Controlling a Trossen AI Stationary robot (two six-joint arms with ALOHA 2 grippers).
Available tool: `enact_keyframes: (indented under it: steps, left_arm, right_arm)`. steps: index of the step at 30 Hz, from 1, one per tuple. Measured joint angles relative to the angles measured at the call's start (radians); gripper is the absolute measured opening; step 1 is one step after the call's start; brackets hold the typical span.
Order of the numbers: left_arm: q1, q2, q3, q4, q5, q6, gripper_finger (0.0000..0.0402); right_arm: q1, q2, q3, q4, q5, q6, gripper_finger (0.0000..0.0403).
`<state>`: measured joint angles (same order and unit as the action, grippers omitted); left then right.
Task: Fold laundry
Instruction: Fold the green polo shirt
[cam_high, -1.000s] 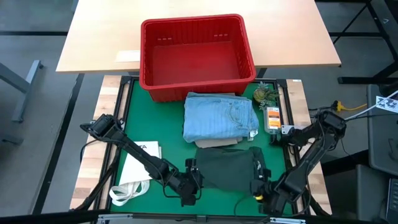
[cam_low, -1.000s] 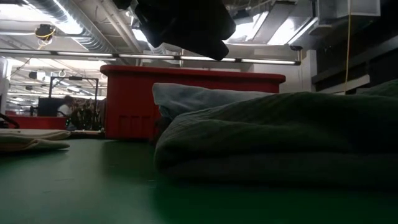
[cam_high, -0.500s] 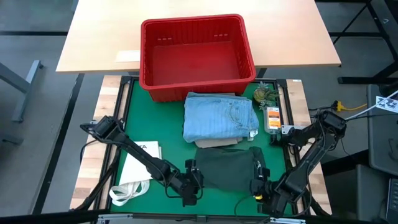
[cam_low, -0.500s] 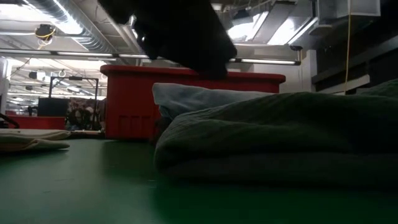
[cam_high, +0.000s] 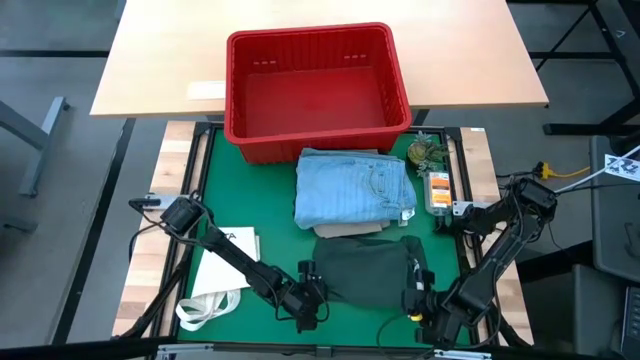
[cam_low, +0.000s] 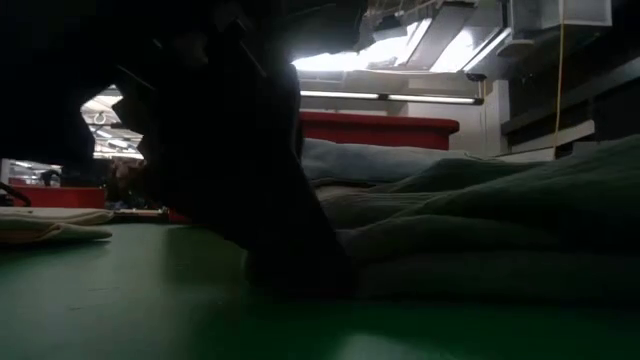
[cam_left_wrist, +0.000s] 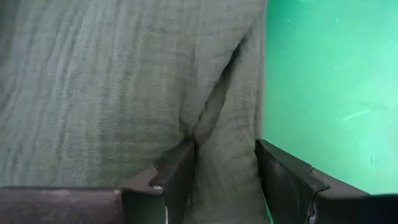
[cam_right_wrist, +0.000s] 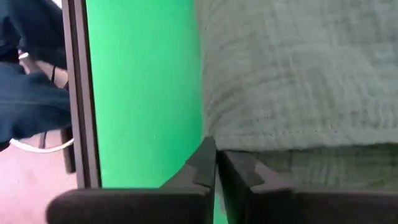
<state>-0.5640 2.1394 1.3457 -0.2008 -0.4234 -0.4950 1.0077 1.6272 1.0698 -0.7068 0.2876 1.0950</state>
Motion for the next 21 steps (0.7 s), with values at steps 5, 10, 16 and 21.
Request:
enact_keyframes:
  steps: [5, 10, 16, 21]
  left_arm:
    - [0.000, 0.009, 0.003, -0.007, 0.008, 0.000, 0.0169]
    - [-0.002, 0.010, 0.003, -0.012, 0.013, 0.006, 0.0169]
    - [-0.002, 0.012, 0.002, -0.016, 0.040, 0.011, 0.0169]
    - [-0.003, 0.012, 0.001, -0.015, 0.041, 0.010, 0.0169]
  right_arm:
    - [0.000, 0.000, 0.000, -0.020, -0.098, 0.000, 0.0006]
    - [-0.001, 0.000, 0.000, -0.097, -0.139, 0.021, 0.0009]
    - [-0.002, 0.000, 0.000, -0.174, -0.219, 0.025, 0.0006]
    - [0.000, 0.000, -0.001, -0.161, -0.247, 0.026, 0.0019]
